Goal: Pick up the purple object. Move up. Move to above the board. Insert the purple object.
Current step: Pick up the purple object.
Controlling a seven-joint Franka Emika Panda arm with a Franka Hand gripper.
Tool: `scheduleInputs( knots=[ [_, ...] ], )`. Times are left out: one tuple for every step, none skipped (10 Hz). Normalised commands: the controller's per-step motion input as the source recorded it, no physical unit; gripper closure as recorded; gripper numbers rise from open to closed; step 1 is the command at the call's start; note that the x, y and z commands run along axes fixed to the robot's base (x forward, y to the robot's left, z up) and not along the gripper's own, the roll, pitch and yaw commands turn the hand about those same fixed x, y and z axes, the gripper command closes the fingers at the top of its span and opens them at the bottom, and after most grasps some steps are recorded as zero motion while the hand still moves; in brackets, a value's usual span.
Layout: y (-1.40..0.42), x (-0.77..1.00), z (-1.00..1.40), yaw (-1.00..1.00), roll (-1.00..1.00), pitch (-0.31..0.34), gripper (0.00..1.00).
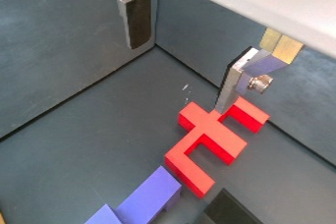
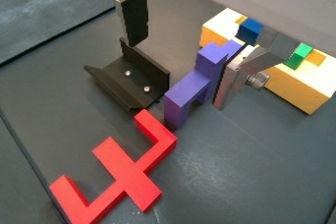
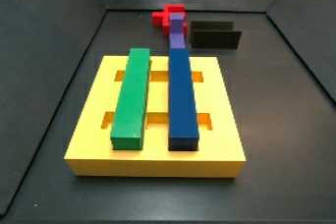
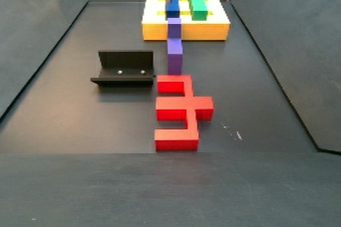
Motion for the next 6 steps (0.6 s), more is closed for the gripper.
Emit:
scheduleInputs(
  knots=[
    [0.0,0.0,0.0,0.0,0.0,-0.01,0.0],
    [0.0,0.02,0.0,0.0,0.0,0.0,0.0],
    [0.0,0.0,-0.03,0.0,0.0,0.0,0.0],
    [0.0,0.06,-0.01,-0.05,-0.01,0.0,0.0],
    [0.0,0.1,-0.03,-0.14,-0.01,-0.003,0.0],
    [0.0,0.14,-0.03,-0.19,-0.01,-0.001,0.0]
  ],
)
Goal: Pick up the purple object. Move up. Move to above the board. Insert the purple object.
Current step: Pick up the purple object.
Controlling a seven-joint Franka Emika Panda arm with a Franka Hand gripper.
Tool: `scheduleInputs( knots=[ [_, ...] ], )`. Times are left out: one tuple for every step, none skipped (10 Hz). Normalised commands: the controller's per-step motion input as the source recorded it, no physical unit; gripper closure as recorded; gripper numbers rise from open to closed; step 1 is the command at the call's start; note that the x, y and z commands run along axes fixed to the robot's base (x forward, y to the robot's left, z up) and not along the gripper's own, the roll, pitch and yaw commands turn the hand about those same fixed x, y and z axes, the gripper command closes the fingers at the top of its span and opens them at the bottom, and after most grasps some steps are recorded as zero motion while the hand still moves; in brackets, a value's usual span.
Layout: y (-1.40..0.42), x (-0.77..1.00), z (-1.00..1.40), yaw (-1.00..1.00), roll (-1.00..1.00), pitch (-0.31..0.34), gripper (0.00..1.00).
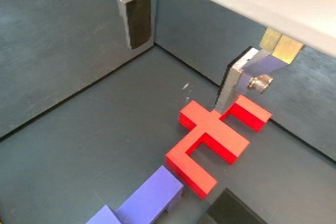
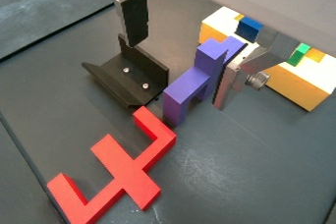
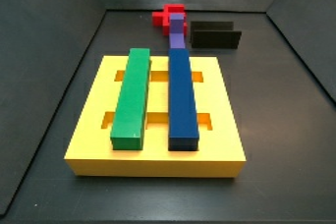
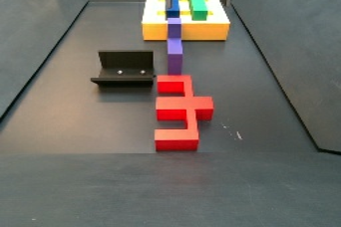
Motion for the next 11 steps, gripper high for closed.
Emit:
scheduleInputs(
  knots=[
    [0.0,0.17,-0.03,-0.22,-0.01,-0.003,0.0],
    [0.0,0.22,-0.03,-0.26,-0.02,-0.003,0.0],
    [0.0,0.18,-0.01,-0.3,-0.04,-0.007,0.0],
    [0.0,0.14,0.0,-0.33,-0.06,-0.016,0.0],
    [0.35,-0.08,-0.26,-0.32,-0.01,0.0,0.0],
    [0.42,-0.15,-0.22,-0.47,-0.05,-0.011,0.0],
    [0.51,-0.11,-0.25,-0.43,-0.05,-0.001,0.0],
    [0.5,-0.17,-0.24,-0.43,-0.05,0.0,0.0],
    [0.48,-0.19,-0.22,-0.43,-0.06,0.0,0.0],
    [0.09,0.03,0.0,-0.39,-0.09,-0.003,0.0],
    [-0.18,0.51,0.04,-0.55,-0.05,0.0,0.0]
  ],
)
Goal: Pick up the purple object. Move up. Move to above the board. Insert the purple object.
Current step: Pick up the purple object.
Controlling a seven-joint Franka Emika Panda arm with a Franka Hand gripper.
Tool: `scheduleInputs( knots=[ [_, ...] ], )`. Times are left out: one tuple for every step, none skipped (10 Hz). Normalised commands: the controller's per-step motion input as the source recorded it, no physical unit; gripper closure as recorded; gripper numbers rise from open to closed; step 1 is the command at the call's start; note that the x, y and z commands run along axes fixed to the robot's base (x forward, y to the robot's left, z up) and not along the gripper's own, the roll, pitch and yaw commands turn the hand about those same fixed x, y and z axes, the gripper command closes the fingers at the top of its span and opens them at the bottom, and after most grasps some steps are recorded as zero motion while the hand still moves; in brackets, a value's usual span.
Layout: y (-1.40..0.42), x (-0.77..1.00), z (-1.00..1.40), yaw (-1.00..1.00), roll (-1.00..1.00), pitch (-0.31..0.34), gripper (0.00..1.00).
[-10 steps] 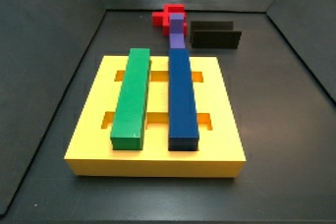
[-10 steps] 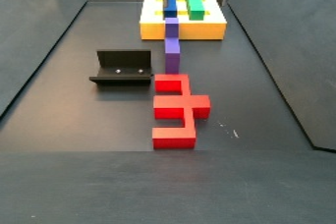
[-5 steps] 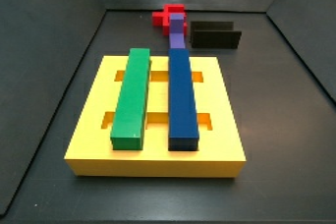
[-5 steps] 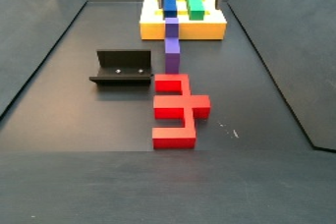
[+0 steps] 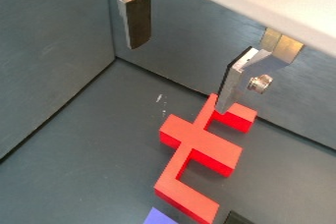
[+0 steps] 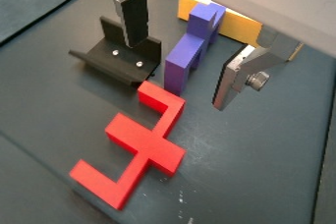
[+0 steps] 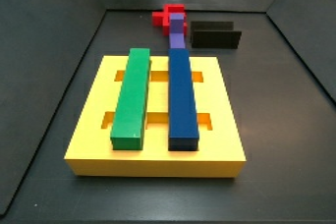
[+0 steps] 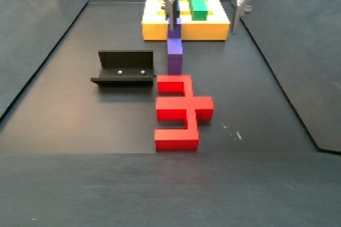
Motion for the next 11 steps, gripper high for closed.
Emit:
scheduleInputs(
  knots=[
    [-0.15,0.42,0.08,-0.65,-0.08,0.0,0.0],
    [-0.15,0.42,0.07,-0.65,-0.07,0.0,0.0],
    [-0.17,0.47,0.0,-0.59,-0.03,0.0,0.0],
    [-0.34,0.46,0.0,-0.53,0.0,0.01,0.0],
    [-0.44,0.37,0.0,-0.53,0.0,0.019,0.0],
    [-0.5,0.37,0.0,-0.49,0.0,0.041,0.0],
    [-0.56,0.37,0.0,-0.39,0.0,0.09,0.0],
    [-0.54,0.28,0.0,-0.49,0.0,0.087,0.0],
    [-0.51,0.19,0.0,-0.61,0.0,0.047,0.0],
    [-0.41,0.14,0.0,-0.68,0.0,0.059,0.0],
    [-0.13,0.0,0.0,-0.84,0.01,0.056,0.0]
  ],
)
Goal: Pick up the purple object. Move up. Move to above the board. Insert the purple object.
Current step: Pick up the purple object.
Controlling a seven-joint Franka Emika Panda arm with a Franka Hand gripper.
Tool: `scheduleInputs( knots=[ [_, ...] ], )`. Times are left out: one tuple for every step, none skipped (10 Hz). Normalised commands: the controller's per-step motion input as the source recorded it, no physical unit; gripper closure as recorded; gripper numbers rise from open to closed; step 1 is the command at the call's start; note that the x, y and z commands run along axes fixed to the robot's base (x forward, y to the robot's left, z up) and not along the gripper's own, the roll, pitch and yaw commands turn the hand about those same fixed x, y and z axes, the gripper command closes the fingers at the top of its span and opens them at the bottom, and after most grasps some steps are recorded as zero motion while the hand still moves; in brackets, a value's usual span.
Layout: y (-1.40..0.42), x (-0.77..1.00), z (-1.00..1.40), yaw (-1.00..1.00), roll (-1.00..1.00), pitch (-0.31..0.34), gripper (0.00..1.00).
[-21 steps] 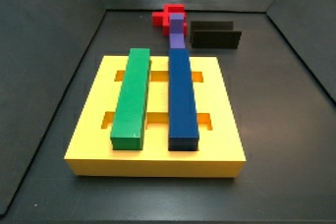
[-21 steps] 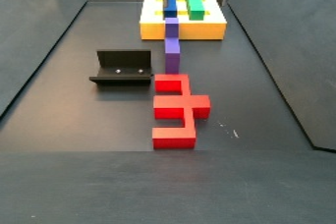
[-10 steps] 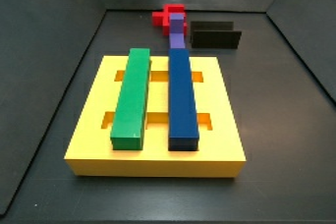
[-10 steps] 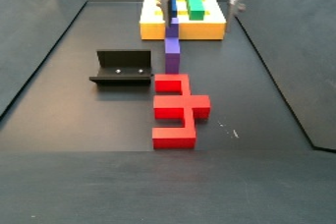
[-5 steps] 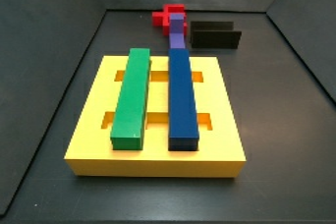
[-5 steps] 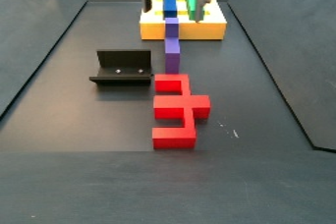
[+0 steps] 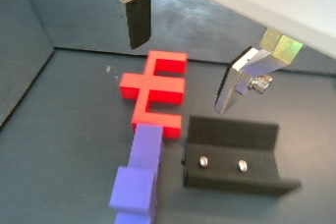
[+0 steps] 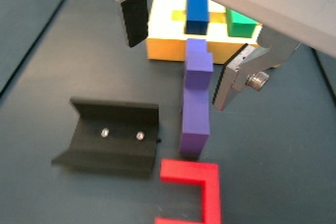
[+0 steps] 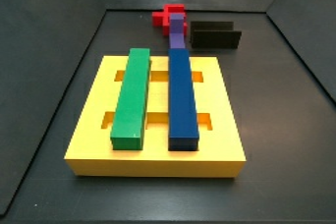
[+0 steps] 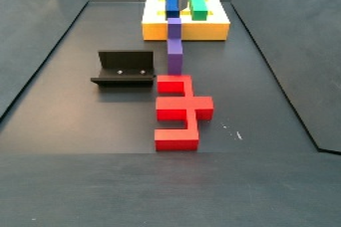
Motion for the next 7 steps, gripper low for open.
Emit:
scheduleInputs(
  knots=[
    [0.06,-0.16,0.0,-0.83,-0.02,0.016,0.0],
    [0.08,-0.14,0.0,-0.78,-0.07,0.0,0.0],
    [0.0,-0.11,0.0,-0.86,-0.05,0.0,0.0],
    [-0.02,0.17,0.0,-0.88,-0.09,0.003,0.0],
    [-0.03,0.23,0.0,-0.85,-0.1,0.0,0.0],
    [-0.07,0.18,0.0,-0.88,-0.07,0.0,0.0],
    [-0.13,0.15,0.0,-0.89,-0.05,0.0,0.0]
  ],
)
